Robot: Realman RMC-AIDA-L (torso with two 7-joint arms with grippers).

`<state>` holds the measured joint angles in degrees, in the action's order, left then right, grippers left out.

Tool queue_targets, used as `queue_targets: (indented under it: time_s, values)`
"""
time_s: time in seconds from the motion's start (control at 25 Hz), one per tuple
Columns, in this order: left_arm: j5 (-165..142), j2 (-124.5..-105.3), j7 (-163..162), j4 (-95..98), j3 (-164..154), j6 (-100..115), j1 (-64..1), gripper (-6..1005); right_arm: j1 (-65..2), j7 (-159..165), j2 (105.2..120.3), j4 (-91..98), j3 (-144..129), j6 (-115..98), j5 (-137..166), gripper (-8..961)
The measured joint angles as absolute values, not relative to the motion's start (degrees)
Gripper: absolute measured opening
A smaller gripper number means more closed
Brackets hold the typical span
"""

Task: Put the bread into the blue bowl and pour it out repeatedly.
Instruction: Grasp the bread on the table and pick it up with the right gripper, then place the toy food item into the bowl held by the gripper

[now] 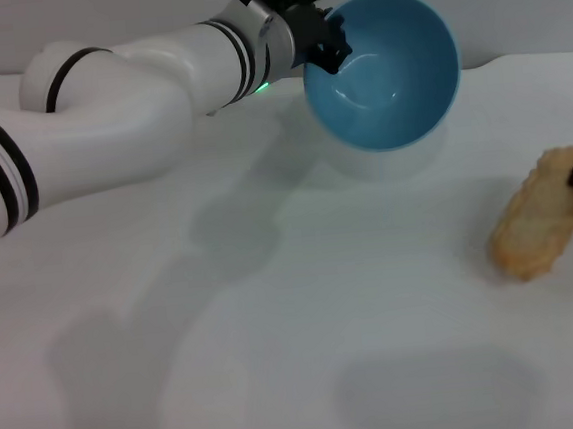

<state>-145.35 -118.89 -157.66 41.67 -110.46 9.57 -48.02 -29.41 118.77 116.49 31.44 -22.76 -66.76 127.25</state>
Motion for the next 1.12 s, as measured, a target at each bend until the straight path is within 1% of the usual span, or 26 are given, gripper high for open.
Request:
queue_targets:
  time_s: [0.12, 0.16, 0.24, 0.32, 0.36, 0.44, 0.64, 0.8, 1.0, 1.12]
  values:
    - [-145.28, -118.80, -157.67, 41.72, -110.44, 11.15, -48.34, -2, -28.76, 118.69, 116.65, 35.05, -22.72, -70.28, 125.36, 251]
    - [-144.98, -118.79, -157.68, 42.07, -110.23, 14.86, -49.15, -2, -27.94, 117.77, 116.55, 38.47, -22.99, -76.00, 121.01, 247]
    - [-144.55, -118.84, -157.68, 42.26, -110.24, 17.15, -49.77, -1, -27.72, 117.14, 116.34, 39.64, -23.03, -79.03, 118.71, 239]
    - [-143.35, -118.92, -157.68, 42.39, -110.60, 21.62, -51.35, -1, -27.51, 116.17, 115.86, 41.87, -23.06, -84.29, 114.47, 226]
    - [-141.71, -118.98, -157.68, 42.27, -111.19, 25.72, -53.48, -1, -27.73, 116.15, 115.68, 43.64, -23.05, -86.78, 112.38, 218]
    - [-140.00, -119.00, -157.68, 42.11, -111.77, 28.63, -55.01, -1, -28.09, 116.18, 115.72, 44.36, -23.07, -87.40, 111.93, 201]
    - [-135.96, -119.00, -157.68, 42.40, -113.58, 32.23, -56.57, -1, -30.20, 115.41, 116.40, 43.75, -25.38, -86.49, 112.34, 164]
    - [-132.72, -119.00, -157.68, 42.77, -115.19, 33.79, -57.03, -1, -31.12, 114.91, 116.97, 42.13, -31.80, -81.44, 112.38, 130]
    - [-129.79, -119.00, -157.68, 43.19, -116.63, 34.60, -56.91, -1, -32.14, 114.87, 117.56, 39.80, -40.25, -74.06, 112.51, 126]
    - [-129.28, -118.99, -157.68, 43.18, -116.65, 34.61, -56.76, -2, -32.51, 114.86, 117.64, 39.01, -41.54, -72.52, 112.51, 124]
